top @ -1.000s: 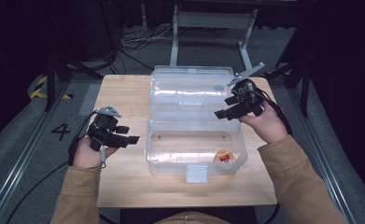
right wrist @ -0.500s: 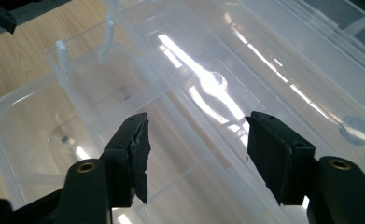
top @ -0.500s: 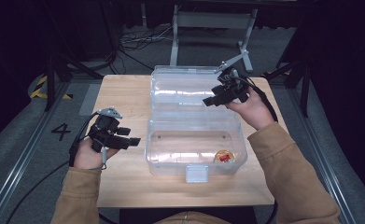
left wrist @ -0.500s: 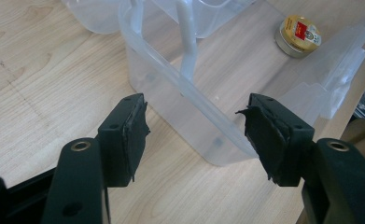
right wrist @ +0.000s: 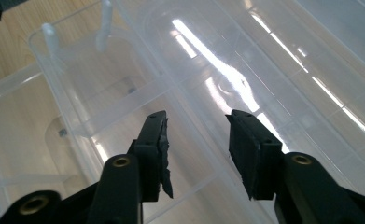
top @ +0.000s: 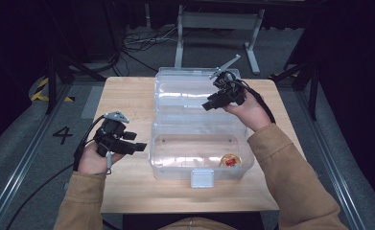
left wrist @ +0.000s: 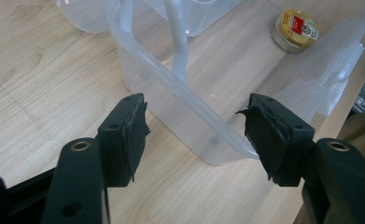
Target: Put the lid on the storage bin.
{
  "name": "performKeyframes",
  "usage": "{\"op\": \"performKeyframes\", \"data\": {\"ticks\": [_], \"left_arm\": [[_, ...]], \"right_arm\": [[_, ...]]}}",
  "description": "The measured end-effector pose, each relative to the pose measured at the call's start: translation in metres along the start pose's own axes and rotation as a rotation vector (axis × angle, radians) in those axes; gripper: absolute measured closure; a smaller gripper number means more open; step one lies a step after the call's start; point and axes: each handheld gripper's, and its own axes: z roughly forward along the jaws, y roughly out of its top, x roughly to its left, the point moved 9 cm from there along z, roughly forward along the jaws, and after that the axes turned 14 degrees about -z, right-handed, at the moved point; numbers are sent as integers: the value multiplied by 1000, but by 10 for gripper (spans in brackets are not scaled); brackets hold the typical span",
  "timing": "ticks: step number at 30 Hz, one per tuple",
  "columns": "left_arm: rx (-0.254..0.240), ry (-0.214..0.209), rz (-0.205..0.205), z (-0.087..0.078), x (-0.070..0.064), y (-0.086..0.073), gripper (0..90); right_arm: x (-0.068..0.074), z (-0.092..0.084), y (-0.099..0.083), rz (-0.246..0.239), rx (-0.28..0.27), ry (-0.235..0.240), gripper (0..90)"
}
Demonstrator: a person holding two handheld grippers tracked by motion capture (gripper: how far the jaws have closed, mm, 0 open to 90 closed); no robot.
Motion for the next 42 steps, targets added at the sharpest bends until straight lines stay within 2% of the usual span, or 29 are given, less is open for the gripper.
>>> {"op": "performKeyframes", "data": {"ticks": [6, 8, 12, 16, 23, 28, 32, 35, 42], "left_arm": [[10, -13, 21, 2, -5, 0, 413], [13, -16, 26, 3, -7, -1, 422], [17, -24, 36, 4, -11, 0, 425], [22, -31, 42, 5, -15, 0, 425], [47, -50, 83, 11, -28, 0, 429], [70, -71, 119, 19, -42, -1, 432], [107, -88, 162, 30, -57, -4, 430], [119, -95, 177, 34, -63, -5, 428], [161, -136, 254, 50, -83, -11, 494]], "right_arm": [[-5, 1, -3, -18, 10, -40, 701], [-5, 1, -4, -11, 10, -32, 722], [-5, 1, -5, 15, 12, -14, 743], [-4, 1, -4, 13, 12, -13, 749], [-3, 2, -4, 11, 10, -9, 757], [-2, 2, -4, 13, 5, -13, 758], [-1, 2, -4, 16, 5, -15, 758], [-2, 2, -4, 16, 5, -15, 758], [-1, 2, -4, 17, 4, -17, 757]]}}
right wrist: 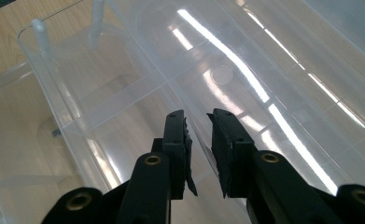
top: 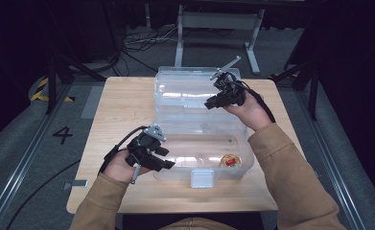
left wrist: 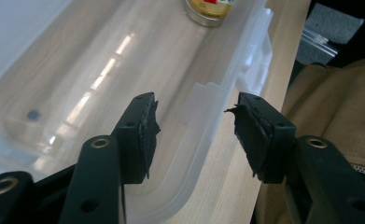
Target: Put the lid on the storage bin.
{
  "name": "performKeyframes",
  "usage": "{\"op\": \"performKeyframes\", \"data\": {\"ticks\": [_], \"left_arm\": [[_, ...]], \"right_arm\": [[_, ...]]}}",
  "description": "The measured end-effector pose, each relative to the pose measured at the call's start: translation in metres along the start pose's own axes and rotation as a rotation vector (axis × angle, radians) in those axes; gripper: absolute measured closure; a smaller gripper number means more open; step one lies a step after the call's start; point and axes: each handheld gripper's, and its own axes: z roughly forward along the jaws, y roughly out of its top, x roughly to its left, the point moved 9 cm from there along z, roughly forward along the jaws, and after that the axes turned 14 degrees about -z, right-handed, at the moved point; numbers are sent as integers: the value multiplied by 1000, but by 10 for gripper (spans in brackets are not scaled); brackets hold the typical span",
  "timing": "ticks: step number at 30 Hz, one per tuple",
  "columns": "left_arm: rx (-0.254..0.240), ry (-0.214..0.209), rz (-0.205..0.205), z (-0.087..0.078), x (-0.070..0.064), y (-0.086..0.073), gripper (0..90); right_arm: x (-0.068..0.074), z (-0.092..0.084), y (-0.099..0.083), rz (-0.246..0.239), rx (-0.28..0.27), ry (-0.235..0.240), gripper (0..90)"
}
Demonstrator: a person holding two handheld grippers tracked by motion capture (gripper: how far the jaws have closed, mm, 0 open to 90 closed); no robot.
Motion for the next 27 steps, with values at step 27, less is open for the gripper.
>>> {"op": "performKeyframes", "data": {"ticks": [27], "left_arm": [[177, 101, 154, 43, -5, -14, 779]], "right_arm": [[0, 0, -1, 3, -5, 0, 757]]}}
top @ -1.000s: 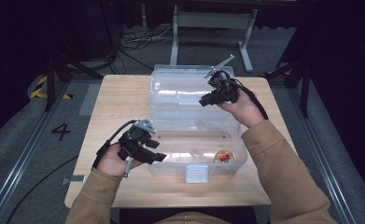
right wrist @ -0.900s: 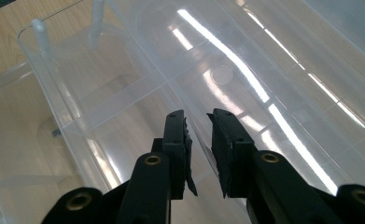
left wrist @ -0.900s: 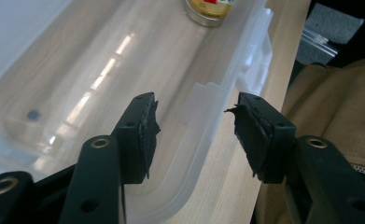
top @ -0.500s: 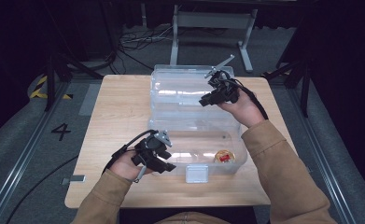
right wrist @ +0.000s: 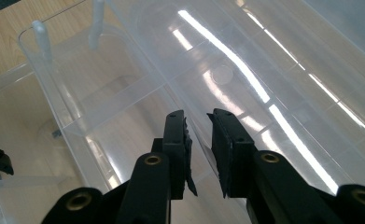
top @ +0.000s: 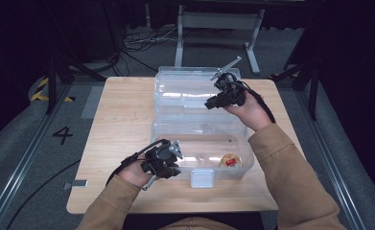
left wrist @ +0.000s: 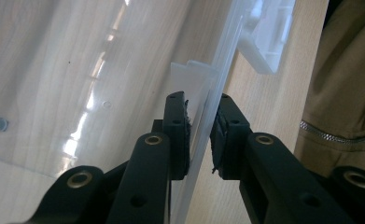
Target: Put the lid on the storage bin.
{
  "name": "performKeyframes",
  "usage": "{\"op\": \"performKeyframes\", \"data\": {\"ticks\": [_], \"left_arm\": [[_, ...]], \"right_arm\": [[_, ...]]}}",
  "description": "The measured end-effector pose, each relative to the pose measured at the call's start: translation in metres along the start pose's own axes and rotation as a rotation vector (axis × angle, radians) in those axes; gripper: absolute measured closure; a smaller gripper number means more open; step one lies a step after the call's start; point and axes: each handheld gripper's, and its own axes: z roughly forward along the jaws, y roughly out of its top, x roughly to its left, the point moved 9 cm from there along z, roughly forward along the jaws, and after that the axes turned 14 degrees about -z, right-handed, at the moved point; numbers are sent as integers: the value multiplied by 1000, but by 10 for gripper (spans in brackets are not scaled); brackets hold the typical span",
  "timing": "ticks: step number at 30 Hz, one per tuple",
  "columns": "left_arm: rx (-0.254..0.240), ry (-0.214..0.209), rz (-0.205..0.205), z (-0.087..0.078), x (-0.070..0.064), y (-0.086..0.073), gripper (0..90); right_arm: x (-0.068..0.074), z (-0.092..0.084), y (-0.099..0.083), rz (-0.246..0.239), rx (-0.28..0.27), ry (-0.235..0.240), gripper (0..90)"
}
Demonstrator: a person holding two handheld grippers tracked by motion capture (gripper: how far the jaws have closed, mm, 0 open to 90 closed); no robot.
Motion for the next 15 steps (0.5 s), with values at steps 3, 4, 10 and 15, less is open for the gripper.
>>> {"op": "performKeyframes", "data": {"ticks": [3, 4, 10, 15], "left_arm": [[-5, -19, -9, 1, 0, 0, 778], [-9, -30, -18, 1, 0, 0, 778], [-32, -85, -41, 3, 2, 0, 776], [-24, -87, -53, 3, 2, 0, 774]], "right_arm": [[0, 0, 0, 0, 0, 1, 757], [0, 0, 0, 1, -1, -1, 758], [2, -1, 0, 5, 0, 2, 759], [5, -2, 0, -1, 6, -17, 762]]}}
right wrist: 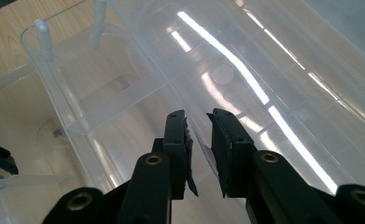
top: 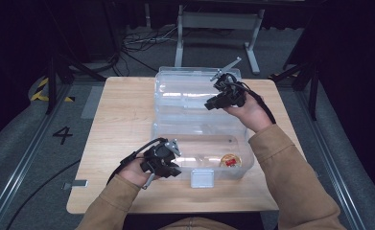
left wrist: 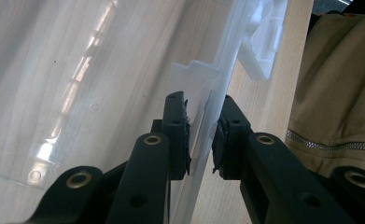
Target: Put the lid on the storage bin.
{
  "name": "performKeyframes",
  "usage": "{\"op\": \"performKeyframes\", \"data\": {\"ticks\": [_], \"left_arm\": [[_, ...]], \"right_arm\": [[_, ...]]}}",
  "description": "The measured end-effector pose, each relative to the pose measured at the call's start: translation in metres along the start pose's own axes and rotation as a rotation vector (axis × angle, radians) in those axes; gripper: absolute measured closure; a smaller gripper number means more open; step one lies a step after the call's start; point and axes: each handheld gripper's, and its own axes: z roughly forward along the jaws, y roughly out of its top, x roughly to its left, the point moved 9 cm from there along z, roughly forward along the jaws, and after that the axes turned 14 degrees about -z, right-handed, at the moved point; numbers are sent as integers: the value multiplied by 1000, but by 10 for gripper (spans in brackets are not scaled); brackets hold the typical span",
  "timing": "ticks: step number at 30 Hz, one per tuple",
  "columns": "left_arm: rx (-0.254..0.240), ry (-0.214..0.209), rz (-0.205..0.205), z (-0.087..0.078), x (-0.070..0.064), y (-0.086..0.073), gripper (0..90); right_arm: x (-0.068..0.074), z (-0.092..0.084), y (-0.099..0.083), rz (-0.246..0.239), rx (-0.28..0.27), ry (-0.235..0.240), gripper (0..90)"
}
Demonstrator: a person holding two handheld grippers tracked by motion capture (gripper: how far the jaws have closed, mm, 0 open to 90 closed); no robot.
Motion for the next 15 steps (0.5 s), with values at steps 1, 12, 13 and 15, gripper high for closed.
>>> {"op": "performKeyframes", "data": {"ticks": [1, 12, 13, 15], "left_arm": [[0, 0, 0, 0, 0, 0, 773], [-25, 40, 1, 2, -2, 0, 769], [-24, 41, 1, 2, -2, 0, 769], [-28, 44, 1, 3, -2, 0, 769]], "right_arm": [[0, 0, 0, -3, 0, -5, 762], [7, -5, -1, -17, -8, -20, 766], [8, -6, -1, -20, -8, -18, 766], [10, -7, -1, -23, -9, -20, 767]]}}
